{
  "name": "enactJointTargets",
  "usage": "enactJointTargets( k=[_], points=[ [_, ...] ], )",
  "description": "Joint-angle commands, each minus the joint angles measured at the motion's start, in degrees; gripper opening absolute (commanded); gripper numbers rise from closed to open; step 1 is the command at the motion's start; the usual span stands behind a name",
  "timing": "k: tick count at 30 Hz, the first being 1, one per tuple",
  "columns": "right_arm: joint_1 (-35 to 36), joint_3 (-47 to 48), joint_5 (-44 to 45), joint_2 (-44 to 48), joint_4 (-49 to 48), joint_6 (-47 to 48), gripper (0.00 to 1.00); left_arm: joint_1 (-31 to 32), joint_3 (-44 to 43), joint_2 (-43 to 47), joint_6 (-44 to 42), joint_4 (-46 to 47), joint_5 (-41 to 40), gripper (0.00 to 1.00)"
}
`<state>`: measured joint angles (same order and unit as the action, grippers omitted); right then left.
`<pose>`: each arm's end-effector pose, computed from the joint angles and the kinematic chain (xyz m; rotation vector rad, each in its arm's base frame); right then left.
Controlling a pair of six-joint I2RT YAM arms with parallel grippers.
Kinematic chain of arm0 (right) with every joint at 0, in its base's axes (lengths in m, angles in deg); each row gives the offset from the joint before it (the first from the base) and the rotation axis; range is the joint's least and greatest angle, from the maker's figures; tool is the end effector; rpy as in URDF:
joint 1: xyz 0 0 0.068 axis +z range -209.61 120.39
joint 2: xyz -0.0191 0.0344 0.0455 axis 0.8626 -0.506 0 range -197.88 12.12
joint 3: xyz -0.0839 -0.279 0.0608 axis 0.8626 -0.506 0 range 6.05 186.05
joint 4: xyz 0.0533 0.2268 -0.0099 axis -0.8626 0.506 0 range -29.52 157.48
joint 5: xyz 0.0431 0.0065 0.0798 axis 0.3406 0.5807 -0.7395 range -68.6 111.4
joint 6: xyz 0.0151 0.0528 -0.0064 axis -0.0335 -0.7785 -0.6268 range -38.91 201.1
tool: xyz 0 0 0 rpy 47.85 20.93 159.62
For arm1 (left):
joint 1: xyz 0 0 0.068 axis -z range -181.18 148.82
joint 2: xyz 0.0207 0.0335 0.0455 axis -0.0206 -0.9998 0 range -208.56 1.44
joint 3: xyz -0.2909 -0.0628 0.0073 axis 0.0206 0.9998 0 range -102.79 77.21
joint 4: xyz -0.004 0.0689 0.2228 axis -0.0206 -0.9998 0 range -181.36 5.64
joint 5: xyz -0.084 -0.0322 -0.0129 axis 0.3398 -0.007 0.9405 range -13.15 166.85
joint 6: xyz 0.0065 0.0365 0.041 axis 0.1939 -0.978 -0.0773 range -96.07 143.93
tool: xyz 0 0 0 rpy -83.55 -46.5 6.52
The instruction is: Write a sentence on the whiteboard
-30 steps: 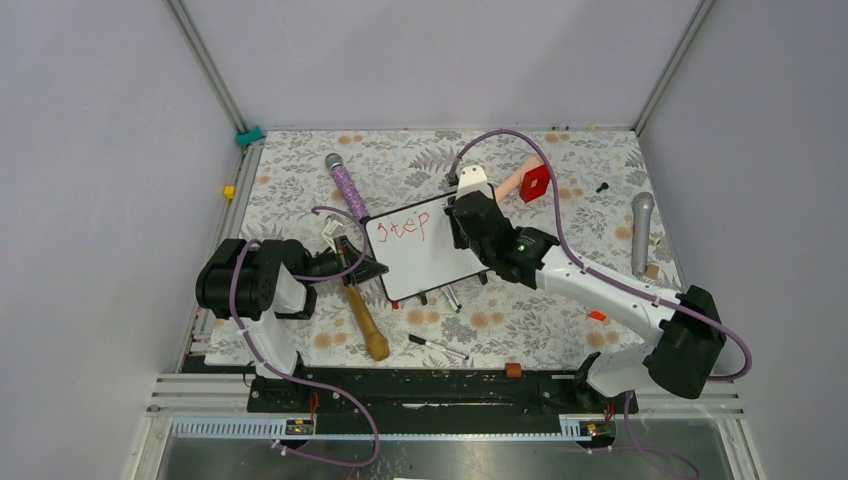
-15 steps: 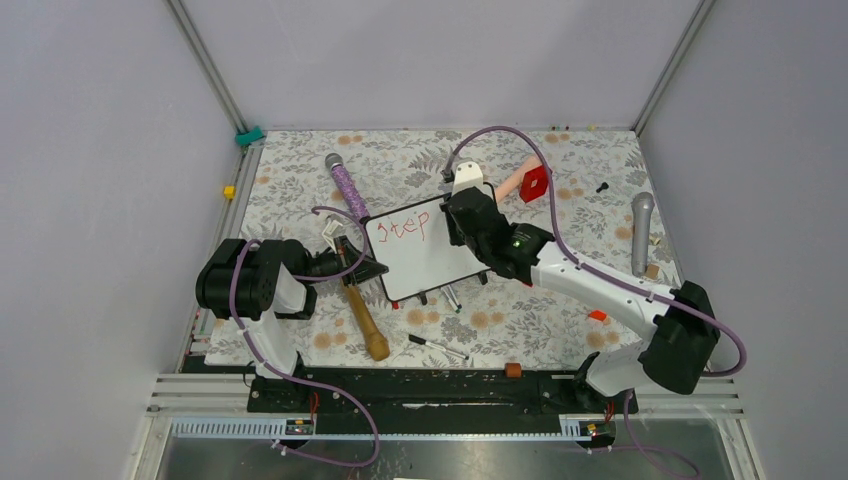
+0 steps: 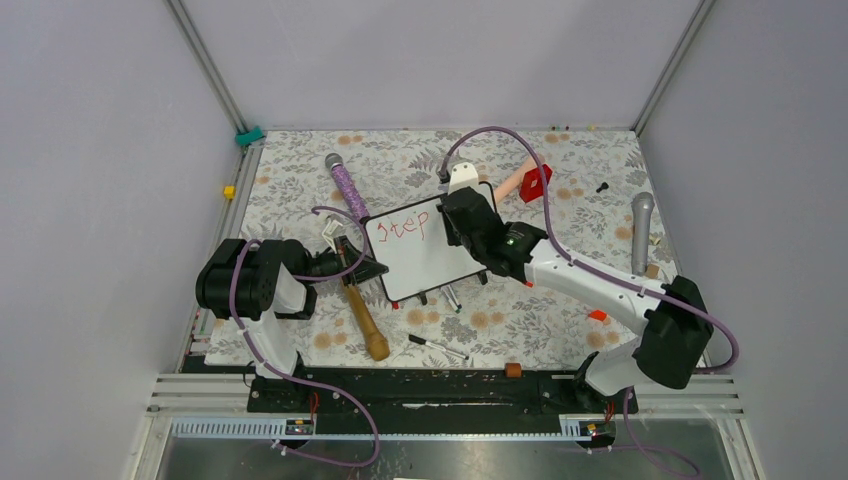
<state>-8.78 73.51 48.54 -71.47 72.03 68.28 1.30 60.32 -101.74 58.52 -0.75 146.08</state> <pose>0.2064 0.2261 0.3494 -0.3722 1.9692 0.2257 0.2453 -0.0458 0.1811 0.5350 1.7154 -1.4372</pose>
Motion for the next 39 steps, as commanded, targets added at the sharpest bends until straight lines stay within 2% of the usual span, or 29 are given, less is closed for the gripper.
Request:
enactJointTargets(
  k=[1,21,30,35,39],
  points=[
    [-0.35,2.96,1.43,-1.02,0.78,0.44,0.0,0.86,0.55,-0.6,-4.29,0.89,3.68,0.0],
    [-0.33,5.38,-0.98,-2.43,7.54,0.17,0.0,0.81,0.36,-0.72,-4.07,0.85,3.54,0.0],
    [-0.29,3.04,-1.0,2.28,5.62,0.96,0.0,0.86,0.3,-0.81,-3.94,0.85,3.56,0.0],
    [-0.29,-1.1,0.18,7.63,1.1,1.59,0.0,0.86,0.36,-0.61,-3.67,0.78,3.4,0.06],
    [-0.29,-1.32,1.86,8.34,0.49,2.48,0.0,0.77,0.36,-0.62,-3.49,0.85,3.41,0.1]
  ],
)
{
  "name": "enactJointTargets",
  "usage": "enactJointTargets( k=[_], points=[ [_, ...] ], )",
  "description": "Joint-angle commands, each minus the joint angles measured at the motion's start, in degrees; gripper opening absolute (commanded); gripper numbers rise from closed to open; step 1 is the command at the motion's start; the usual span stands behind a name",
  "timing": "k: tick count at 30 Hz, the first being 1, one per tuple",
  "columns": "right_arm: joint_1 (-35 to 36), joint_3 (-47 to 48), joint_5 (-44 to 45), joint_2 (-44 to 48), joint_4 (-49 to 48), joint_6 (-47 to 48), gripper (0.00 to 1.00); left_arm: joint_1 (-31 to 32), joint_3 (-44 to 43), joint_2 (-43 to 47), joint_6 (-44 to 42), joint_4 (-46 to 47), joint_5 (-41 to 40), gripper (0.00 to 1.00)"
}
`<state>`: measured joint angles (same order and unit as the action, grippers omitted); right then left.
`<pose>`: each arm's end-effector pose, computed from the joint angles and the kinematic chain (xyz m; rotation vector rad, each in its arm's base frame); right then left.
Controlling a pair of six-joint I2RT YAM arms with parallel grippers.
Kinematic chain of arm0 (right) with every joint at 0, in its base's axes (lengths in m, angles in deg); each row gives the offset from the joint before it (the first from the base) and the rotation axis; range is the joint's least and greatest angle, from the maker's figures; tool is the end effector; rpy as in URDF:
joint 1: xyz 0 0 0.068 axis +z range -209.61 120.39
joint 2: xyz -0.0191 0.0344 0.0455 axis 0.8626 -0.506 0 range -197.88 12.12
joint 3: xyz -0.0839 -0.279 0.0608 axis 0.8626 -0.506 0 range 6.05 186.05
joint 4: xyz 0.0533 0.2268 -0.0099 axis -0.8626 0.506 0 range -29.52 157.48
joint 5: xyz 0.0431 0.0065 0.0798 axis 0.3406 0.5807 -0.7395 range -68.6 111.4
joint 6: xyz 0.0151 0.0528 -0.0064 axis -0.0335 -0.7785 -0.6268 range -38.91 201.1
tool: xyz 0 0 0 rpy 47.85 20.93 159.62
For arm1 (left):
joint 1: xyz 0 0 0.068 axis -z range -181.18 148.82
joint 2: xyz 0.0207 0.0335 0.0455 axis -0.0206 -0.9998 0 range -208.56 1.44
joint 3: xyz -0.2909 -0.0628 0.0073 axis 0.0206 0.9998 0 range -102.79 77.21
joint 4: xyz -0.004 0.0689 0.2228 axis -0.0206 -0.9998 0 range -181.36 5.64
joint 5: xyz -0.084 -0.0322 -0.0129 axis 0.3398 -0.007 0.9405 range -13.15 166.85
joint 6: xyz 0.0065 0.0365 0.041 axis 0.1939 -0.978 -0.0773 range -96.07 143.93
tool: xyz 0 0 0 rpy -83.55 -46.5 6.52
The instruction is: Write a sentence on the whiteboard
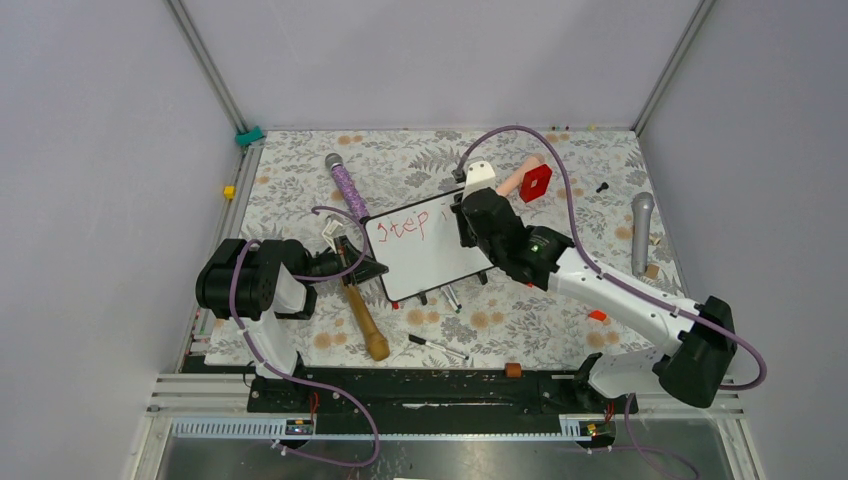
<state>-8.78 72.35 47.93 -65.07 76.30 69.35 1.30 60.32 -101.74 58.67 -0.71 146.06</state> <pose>0.1862 0.2018 0.3659 -0.3895 1.9537 0.2339 0.2453 -0.0458 0.1811 0.5330 1.7162 -1.4385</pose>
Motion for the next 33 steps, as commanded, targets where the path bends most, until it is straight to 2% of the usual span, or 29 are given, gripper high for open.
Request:
enactJointTargets(
  k=[1,7,33],
  points=[
    [-0.31,0.1,2.7,1.56,-3.63,1.59,0.0,0.77,0.34,-0.62,-3.65,0.81,3.4,0.11],
    [-0.3,2.35,2.66,-1.58,-2.92,1.47,0.0,0.77,0.27,-0.46,-3.31,0.81,3.39,0.19],
    [-1.33,4.65,3.27,-6.31,-2.31,1.23,0.0,0.67,0.27,-0.62,-3.54,0.82,3.59,0.17]
  ],
)
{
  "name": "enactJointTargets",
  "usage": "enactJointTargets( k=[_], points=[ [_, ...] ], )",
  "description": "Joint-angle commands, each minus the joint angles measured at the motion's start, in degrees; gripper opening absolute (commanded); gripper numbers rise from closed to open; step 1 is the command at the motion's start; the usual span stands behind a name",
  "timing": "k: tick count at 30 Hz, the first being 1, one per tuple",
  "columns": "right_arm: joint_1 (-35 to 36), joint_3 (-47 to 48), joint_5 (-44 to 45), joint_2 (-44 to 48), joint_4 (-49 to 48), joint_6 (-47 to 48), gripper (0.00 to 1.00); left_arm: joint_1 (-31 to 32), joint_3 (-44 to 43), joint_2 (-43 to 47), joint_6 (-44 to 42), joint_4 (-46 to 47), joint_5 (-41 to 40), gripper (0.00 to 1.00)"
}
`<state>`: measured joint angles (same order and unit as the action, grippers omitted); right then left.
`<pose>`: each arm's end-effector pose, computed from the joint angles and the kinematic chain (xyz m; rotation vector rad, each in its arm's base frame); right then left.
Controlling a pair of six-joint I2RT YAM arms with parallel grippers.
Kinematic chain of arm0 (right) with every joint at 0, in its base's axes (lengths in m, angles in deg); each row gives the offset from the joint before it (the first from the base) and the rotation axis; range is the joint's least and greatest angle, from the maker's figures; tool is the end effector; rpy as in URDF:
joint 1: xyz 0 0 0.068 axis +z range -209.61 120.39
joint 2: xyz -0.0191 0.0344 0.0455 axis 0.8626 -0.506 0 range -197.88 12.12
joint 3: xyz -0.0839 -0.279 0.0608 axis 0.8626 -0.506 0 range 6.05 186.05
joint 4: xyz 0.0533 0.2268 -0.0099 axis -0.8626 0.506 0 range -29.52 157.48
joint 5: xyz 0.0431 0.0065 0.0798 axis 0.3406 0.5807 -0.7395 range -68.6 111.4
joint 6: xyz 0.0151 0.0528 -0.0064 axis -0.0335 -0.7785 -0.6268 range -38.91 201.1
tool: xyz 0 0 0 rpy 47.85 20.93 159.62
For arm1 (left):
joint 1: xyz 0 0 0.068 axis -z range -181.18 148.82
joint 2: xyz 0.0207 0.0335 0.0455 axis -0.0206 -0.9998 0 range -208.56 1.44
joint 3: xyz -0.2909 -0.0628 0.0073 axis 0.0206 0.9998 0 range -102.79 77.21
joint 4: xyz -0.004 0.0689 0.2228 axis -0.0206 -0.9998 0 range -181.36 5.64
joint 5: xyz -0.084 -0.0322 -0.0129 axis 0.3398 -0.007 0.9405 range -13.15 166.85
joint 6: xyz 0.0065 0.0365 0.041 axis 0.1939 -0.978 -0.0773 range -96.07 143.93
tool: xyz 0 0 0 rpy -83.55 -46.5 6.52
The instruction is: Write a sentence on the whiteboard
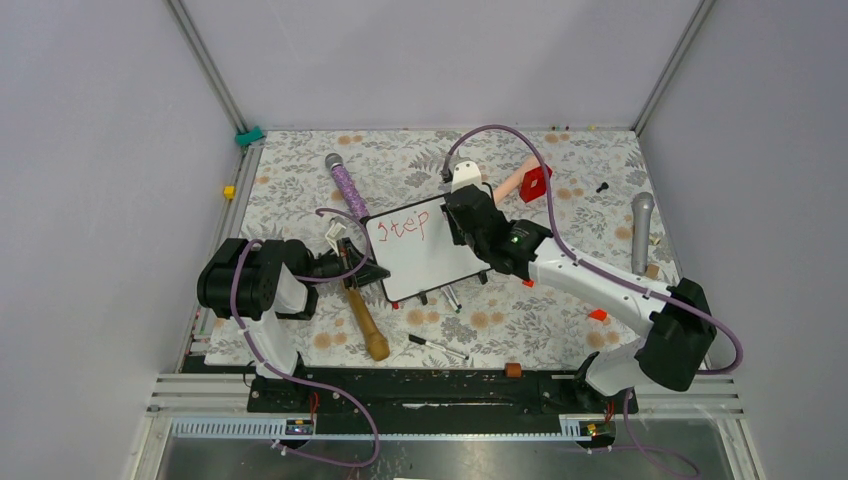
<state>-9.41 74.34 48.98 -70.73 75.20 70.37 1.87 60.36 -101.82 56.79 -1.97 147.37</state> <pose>0.2057 0.2196 0.3525 -0.4053 1.9823 0.1712 0.2439 -0.0485 0.1788 0.5739 1.7167 -1.4507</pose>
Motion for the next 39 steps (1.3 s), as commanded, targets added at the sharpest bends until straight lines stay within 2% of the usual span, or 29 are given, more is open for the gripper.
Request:
enactJointTargets(
  k=[1,20,28,39],
  points=[
    [-0.79,2.72,2.15,-0.77,-1.22,0.25,0.0,0.11,0.23,-0.49,-1.69,2.06,2.28,0.17],
    [-1.15,2.1,1.99,-0.36,-1.16,-0.05,0.0,0.18,0.85,0.61,-2.19,2.03,3.0,0.13],
    [-1.15,1.94,2.13,-0.08,-1.17,-0.07,0.0,0.29,0.8,0.44,-2.46,2.09,2.88,0.02],
    [-1.24,0.53,1.76,0.97,-2.13,-0.35,0.0,0.29,0.42,-0.29,-2.13,2.07,2.87,0.02]
  ],
)
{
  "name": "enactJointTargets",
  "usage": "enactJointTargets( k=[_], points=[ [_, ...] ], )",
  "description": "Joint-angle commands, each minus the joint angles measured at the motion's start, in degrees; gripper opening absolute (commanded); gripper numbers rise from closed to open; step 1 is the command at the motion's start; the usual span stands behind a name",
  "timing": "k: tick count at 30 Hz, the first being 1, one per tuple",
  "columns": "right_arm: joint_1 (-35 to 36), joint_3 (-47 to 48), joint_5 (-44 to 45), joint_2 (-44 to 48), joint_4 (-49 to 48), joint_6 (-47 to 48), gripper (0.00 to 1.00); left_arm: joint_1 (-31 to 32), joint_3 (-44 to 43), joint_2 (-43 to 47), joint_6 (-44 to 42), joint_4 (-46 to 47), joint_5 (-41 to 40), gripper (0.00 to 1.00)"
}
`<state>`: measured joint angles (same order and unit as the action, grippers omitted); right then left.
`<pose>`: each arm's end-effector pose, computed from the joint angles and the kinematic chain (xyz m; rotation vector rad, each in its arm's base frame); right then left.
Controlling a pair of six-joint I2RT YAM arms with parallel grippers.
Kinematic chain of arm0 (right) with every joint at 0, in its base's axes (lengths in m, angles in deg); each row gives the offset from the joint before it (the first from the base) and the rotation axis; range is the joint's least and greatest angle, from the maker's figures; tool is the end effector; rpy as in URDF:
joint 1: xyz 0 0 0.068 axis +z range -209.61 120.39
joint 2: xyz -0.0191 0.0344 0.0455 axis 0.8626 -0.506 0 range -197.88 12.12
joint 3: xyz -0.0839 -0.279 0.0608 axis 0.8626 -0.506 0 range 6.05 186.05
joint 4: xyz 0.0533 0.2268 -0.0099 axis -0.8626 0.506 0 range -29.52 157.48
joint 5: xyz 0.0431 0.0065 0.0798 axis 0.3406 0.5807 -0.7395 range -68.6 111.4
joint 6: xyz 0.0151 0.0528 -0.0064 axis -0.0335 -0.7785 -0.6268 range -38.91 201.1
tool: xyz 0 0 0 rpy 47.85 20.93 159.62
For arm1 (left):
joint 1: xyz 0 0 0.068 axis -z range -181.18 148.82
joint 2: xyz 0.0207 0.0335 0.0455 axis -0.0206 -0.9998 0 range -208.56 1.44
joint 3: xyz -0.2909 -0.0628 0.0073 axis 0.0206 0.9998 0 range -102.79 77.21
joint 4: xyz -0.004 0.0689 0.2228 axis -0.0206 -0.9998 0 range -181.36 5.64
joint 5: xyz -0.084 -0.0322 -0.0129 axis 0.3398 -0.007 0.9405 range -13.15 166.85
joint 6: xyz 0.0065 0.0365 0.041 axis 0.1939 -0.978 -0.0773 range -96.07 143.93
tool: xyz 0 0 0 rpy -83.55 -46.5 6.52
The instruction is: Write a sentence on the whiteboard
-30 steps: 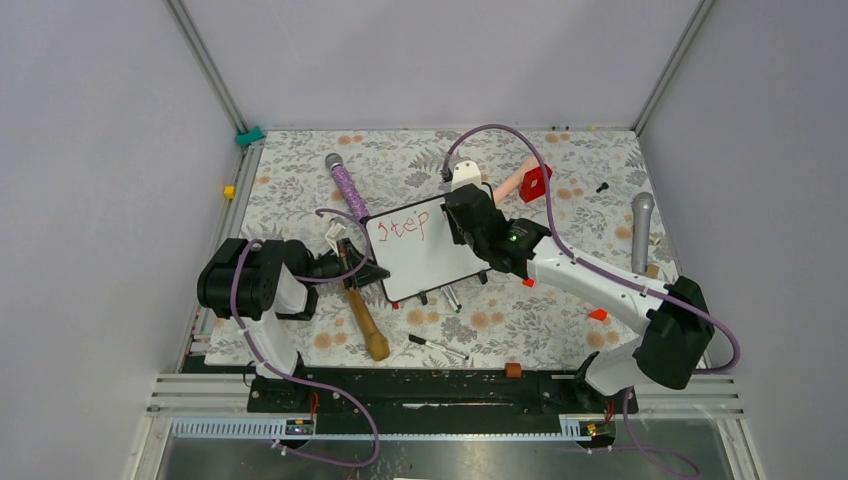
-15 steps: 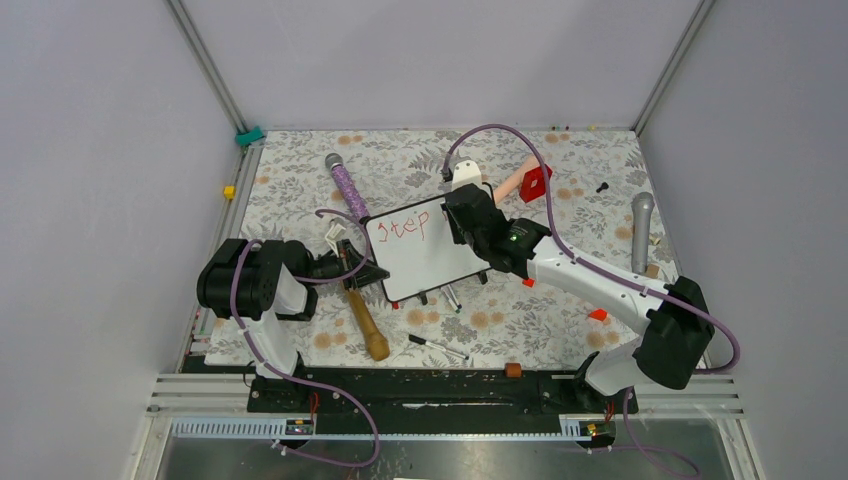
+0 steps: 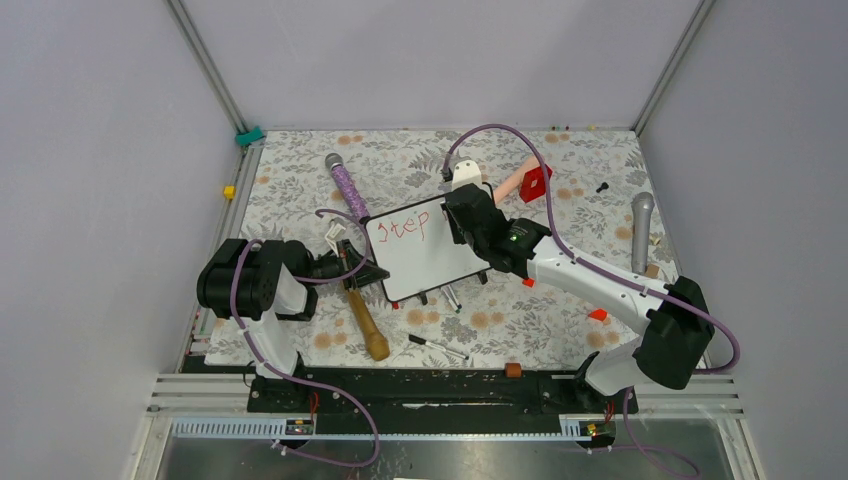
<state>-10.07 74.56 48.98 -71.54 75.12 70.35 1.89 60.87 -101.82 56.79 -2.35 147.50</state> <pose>0.2106 0.2199 0.3498 -0.3978 1.9911 0.1587 0.2418 -0.0485 0.1769 0.5668 1.7291 -1.4600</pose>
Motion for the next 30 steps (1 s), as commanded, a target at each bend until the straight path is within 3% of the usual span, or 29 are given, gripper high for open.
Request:
enactJointTargets(
  k=[1,30],
  points=[
    [-0.58,0.29,1.82,1.75,-2.03,-0.27,0.0,0.26,-0.1,-0.35,-2.1,2.44,2.76,0.02],
    [-0.94,1.51,-0.95,-0.01,2.82,-0.73,0.0,0.25,-0.1,-0.61,-2.22,2.44,2.6,0.01]
  ],
)
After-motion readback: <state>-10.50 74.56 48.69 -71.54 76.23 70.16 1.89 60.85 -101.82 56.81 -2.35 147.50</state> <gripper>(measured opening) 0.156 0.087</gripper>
